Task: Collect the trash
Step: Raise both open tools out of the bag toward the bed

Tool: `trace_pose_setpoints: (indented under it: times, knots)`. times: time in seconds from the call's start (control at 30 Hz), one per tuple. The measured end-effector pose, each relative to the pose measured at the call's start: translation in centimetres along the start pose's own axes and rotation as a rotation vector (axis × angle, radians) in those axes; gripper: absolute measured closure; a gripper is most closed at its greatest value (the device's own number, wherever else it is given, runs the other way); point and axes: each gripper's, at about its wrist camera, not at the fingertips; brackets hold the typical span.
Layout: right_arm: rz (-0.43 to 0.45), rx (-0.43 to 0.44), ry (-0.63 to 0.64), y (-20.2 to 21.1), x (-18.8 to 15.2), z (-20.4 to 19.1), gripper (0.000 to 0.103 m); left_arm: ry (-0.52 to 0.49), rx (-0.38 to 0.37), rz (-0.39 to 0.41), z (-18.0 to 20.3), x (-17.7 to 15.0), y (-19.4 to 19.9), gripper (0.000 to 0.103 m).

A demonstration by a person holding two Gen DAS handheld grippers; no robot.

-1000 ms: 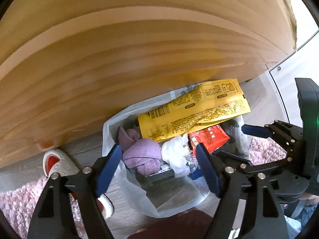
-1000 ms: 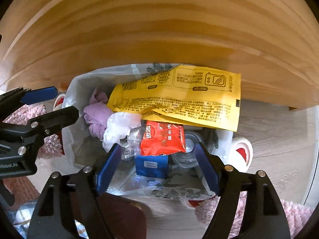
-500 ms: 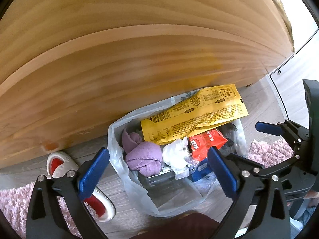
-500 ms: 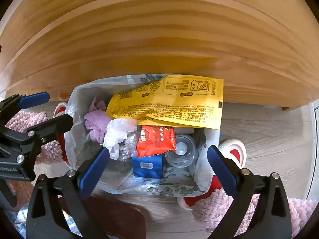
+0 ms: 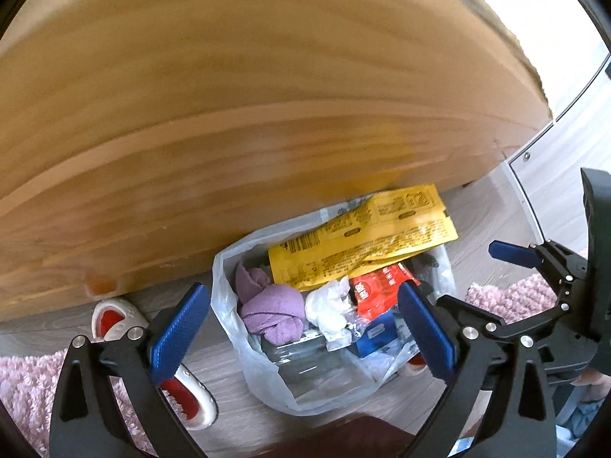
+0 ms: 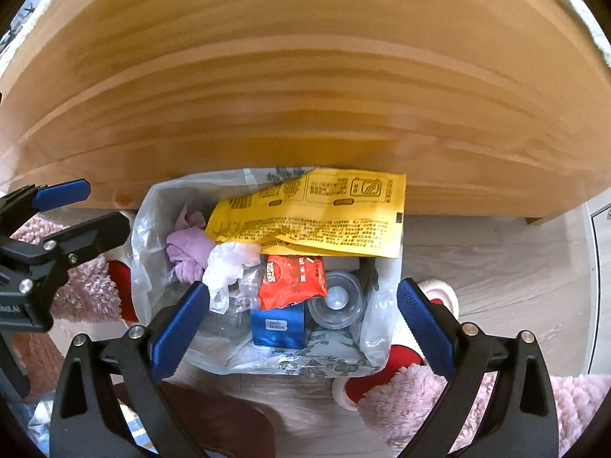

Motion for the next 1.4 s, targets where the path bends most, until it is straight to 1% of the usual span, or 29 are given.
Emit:
trace_pose_setpoints:
  times: [0.17,0.3,0.53,0.67,0.87,0.9,1.07,1.17,1.4]
  knots:
    - [0.056,-0.001,-0.029,1.6,0.1,0.6,0.009,-0.009,-0.030,0.061,0.3,0.2,2.0,0.008]
    - [0.120,0.001,-0.057,3.2,0.3,1.3,0.009,-0.040,-0.042,0.122,1.0,0.6,3.7,0.008]
    - [0.261,0.014,-0.120,6.4,0.6,2.6,0.009,-0.103,-0.039,0.210,2.0,1.2,6.0,0.008]
    - [0.342,0.018,-0.169,8.3,0.9,3.8,0.009,-0.115,-0.051,0.258,2.1,1.7,7.5,0.008]
    - [0.423,0.022,-0.239,10.4,1.6,5.6,0.009,-0.130,-0.068,0.356,2.7,2.7,10.6,0.008]
    - [0.434,0.023,-0.245,10.7,1.7,5.8,0.009,-0.138,-0.072,0.392,2.9,2.9,11.5,0.008]
    - [0.508,0.016,-0.287,12.5,2.7,7.2,0.009,-0.198,-0.060,0.502,4.2,4.0,14.3,0.008]
    - [0.557,0.006,-0.302,13.7,3.5,7.7,0.009,-0.234,-0.053,0.547,5.0,5.0,15.6,0.008]
    - [0.680,-0.020,-0.332,16.6,5.8,8.9,0.009,-0.269,-0.049,0.624,6.1,7.2,17.5,0.008]
Point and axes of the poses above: each gripper's, at about its wrist camera, not at the fingertips, and y roughly against the way its jaws point, z to its right, x to its top, and after that the axes turned 14 degrees about -x, right-handed
